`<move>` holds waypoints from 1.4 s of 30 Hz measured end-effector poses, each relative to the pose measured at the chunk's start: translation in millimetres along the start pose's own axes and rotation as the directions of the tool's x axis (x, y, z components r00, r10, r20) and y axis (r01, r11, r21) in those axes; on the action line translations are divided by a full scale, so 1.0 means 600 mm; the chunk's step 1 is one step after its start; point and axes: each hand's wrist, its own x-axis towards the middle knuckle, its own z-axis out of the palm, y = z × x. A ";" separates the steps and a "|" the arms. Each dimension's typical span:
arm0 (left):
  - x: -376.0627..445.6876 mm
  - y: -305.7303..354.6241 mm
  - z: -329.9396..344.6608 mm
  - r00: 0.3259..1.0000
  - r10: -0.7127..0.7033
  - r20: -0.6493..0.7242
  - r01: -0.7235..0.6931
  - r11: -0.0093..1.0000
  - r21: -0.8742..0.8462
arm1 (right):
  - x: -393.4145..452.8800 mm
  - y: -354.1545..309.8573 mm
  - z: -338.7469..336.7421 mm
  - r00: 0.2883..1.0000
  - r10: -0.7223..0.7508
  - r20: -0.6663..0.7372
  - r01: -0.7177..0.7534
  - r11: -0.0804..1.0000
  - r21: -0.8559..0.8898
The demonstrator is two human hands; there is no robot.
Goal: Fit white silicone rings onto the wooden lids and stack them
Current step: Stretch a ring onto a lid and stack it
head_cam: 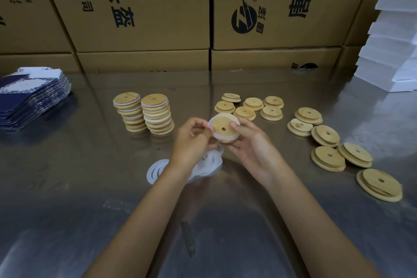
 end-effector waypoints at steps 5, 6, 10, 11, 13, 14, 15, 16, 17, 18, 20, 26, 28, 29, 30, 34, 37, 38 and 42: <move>0.009 -0.005 -0.006 0.989 0.140 -0.037 -0.129 0.968 0.216 | 0.002 0.006 0.006 0.992 -0.089 -0.092 0.050 0.930 -0.365; 0.009 -0.005 -0.007 0.980 0.199 -0.010 -0.186 0.934 0.304 | 0.002 0.008 0.007 0.991 -0.110 -0.081 0.066 0.903 -0.424; 0.003 -0.007 -0.003 0.957 0.279 0.079 -0.286 0.858 0.427 | 0.000 0.012 0.006 0.987 -0.154 -0.036 0.107 0.819 -0.563; 0.003 -0.007 -0.002 0.962 0.263 0.072 -0.268 0.867 0.420 | 0.000 0.011 0.004 0.987 -0.160 -0.026 0.116 0.810 -0.575; 0.005 -0.004 -0.006 0.981 0.187 0.054 -0.194 0.914 0.357 | -0.002 0.008 0.002 0.988 -0.156 -0.010 0.123 0.811 -0.572; 0.008 -0.002 -0.010 0.989 0.135 0.058 -0.146 0.944 0.297 | -0.002 0.007 0.001 0.988 -0.156 -0.002 0.128 0.817 -0.563; 0.009 0.000 -0.015 0.994 0.081 0.075 -0.097 0.969 0.228 | -0.002 0.005 -0.001 0.988 -0.157 0.004 0.133 0.824 -0.550; 0.010 0.002 -0.018 0.994 0.042 0.099 -0.059 0.982 0.177 | -0.003 0.003 -0.003 0.988 -0.156 0.007 0.135 0.835 -0.534; 0.011 0.002 -0.019 0.993 0.028 0.118 -0.047 0.984 0.170 | -0.002 0.000 -0.006 0.988 -0.152 0.007 0.134 0.846 -0.515; 0.012 0.002 -0.020 0.992 0.035 0.123 -0.058 0.980 0.192 | -0.002 -0.003 -0.008 0.989 -0.147 0.006 0.130 0.856 -0.500; 0.012 0.003 -0.020 0.991 0.059 0.123 -0.086 0.972 0.221 | -0.001 -0.007 -0.011 0.991 -0.132 0.004 0.117 0.863 -0.491; 0.008 0.002 -0.015 0.994 0.015 0.110 -0.030 0.991 0.131 | -0.004 -0.009 -0.011 0.996 -0.088 -0.030 0.064 0.880 -0.472; 0.005 0.003 -0.010 0.996 0.028 0.087 -0.040 0.990 0.136 | -0.005 -0.008 -0.009 0.995 -0.084 -0.055 0.050 0.894 -0.445; 0.004 0.003 -0.009 0.996 0.029 0.086 -0.040 0.990 0.132 | -0.005 -0.008 -0.009 0.994 -0.084 -0.069 0.047 0.903 -0.426; 0.003 0.003 -0.008 0.996 0.027 0.089 -0.038 0.991 0.127 | -0.005 -0.007 -0.009 0.993 -0.088 -0.081 0.047 0.912 -0.408; 0.001 0.002 -0.005 0.997 0.058 0.059 -0.065 0.990 0.127 | -0.005 -0.004 -0.008 0.989 -0.104 -0.105 0.061 0.933 -0.356; 0.003 0.003 -0.007 0.996 0.082 0.036 -0.087 0.986 0.143 | -0.003 -0.003 -0.007 0.989 -0.117 -0.093 0.078 0.935 -0.345; 0.005 0.004 -0.009 0.996 0.080 0.041 -0.085 0.986 0.145 | -0.003 -0.002 -0.006 0.989 -0.117 -0.090 0.080 0.938 -0.337; 0.014 0.001 -0.019 0.995 0.056 0.079 -0.077 0.955 0.287 | -0.004 0.005 -0.007 0.988 -0.115 -0.100 0.082 0.956 -0.283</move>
